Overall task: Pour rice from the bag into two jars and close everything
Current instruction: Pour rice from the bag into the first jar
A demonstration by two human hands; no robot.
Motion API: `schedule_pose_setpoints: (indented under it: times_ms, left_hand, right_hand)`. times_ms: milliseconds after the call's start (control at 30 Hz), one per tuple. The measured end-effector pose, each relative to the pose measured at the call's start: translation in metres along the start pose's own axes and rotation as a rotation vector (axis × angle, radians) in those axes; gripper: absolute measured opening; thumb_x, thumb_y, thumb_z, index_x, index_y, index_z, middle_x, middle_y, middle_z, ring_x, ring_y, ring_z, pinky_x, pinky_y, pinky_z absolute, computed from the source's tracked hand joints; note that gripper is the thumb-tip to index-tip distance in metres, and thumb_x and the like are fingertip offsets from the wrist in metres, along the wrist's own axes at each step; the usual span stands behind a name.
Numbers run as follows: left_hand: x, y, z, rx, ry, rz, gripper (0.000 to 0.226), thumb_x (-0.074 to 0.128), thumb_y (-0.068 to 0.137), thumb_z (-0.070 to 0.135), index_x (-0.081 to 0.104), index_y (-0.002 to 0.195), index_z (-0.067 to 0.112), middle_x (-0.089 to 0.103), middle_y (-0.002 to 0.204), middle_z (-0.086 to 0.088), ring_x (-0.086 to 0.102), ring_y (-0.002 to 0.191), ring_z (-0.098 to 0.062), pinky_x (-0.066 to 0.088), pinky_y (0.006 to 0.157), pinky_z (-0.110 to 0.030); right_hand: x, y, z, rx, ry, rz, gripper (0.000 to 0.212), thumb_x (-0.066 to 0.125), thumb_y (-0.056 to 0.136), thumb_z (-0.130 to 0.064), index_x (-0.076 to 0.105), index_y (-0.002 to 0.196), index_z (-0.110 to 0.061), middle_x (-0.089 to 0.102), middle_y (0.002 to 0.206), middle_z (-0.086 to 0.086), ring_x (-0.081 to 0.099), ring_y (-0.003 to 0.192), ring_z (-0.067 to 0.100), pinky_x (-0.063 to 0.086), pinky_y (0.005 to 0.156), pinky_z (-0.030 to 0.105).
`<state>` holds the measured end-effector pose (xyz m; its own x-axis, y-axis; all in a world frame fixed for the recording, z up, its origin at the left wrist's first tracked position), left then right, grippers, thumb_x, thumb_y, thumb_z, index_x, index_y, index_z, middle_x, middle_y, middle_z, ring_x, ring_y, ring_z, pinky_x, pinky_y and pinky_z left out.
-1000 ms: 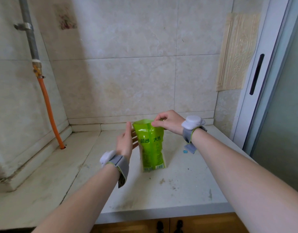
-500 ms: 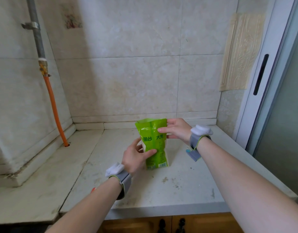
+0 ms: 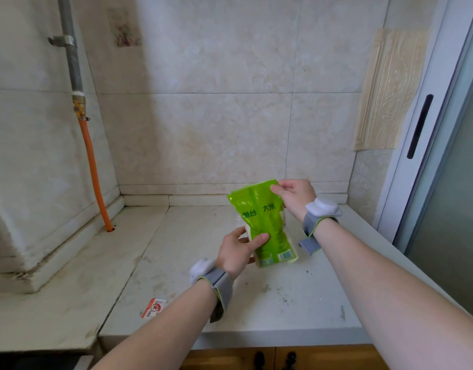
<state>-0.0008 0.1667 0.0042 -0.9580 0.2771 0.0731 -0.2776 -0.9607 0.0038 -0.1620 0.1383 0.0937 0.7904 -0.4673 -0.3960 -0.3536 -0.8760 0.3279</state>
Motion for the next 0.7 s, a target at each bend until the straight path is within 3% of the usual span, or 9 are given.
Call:
schedule_pose_setpoints:
  times_ms: [100, 267, 467, 567, 700]
  left_hand:
    - [0.018, 0.004, 0.005, -0.023, -0.118, -0.017, 0.039, 0.072, 0.083, 0.018, 0.057, 0.119, 0.010, 0.070, 0.111, -0.015, 0.069, 0.095, -0.024, 0.058, 0.077, -0.034]
    - [0.037, 0.011, 0.001, -0.062, -0.287, 0.068, 0.050, 0.076, 0.080, 0.018, 0.054, 0.123, 0.004, 0.066, 0.115, -0.020, 0.067, 0.095, -0.026, 0.059, 0.080, -0.042]
    - [0.049, 0.011, -0.008, -0.126, -0.393, 0.010, 0.034, 0.069, 0.086, 0.024, 0.066, 0.114, 0.004, 0.072, 0.095, -0.004, 0.068, 0.079, -0.014, 0.059, 0.078, -0.033]
    - [0.049, 0.013, -0.008, -0.147, -0.395, 0.002, 0.036, 0.068, 0.087, 0.028, 0.065, 0.115, 0.005, 0.071, 0.103, -0.007, 0.068, 0.090, -0.020, 0.059, 0.082, -0.035]
    - [0.050, 0.015, -0.007, -0.165, -0.465, -0.021, 0.038, 0.066, 0.088, 0.028, 0.064, 0.117, 0.004, 0.071, 0.112, -0.011, 0.068, 0.100, -0.025, 0.060, 0.076, -0.035]
  right_hand:
    - [-0.009, 0.005, -0.009, -0.025, -0.036, 0.066, 0.018, 0.069, 0.082, -0.026, 0.074, 0.084, -0.009, 0.074, 0.086, 0.017, 0.069, 0.088, 0.031, 0.053, 0.082, 0.039]
    - [-0.019, 0.009, -0.018, -0.074, -0.183, 0.129, 0.025, 0.065, 0.084, -0.026, 0.072, 0.083, -0.002, 0.072, 0.081, 0.021, 0.065, 0.087, 0.037, 0.050, 0.076, 0.035]
    - [-0.021, 0.012, -0.022, -0.049, -0.334, 0.086, 0.025, 0.061, 0.087, -0.027, 0.074, 0.091, -0.006, 0.072, 0.094, 0.020, 0.061, 0.100, 0.037, 0.051, 0.082, 0.035]
    - [-0.018, 0.013, -0.027, -0.059, -0.377, 0.062, 0.021, 0.060, 0.087, -0.028, 0.076, 0.096, -0.017, 0.073, 0.099, 0.014, 0.061, 0.104, 0.036, 0.049, 0.083, 0.033]
    - [-0.011, 0.016, -0.036, -0.084, -0.415, 0.039, 0.023, 0.059, 0.087, -0.028, 0.075, 0.103, -0.021, 0.073, 0.106, 0.013, 0.062, 0.106, 0.036, 0.052, 0.091, 0.038]
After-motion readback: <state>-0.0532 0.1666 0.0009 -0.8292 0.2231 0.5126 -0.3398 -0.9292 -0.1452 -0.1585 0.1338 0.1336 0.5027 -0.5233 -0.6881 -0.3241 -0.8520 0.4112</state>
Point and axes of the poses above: each hand's wrist, its own y-axis towards the middle knuckle, its own x-axis out of the palm, z = x × y, the point moved 2 cm from there along y, towards the middle knuckle
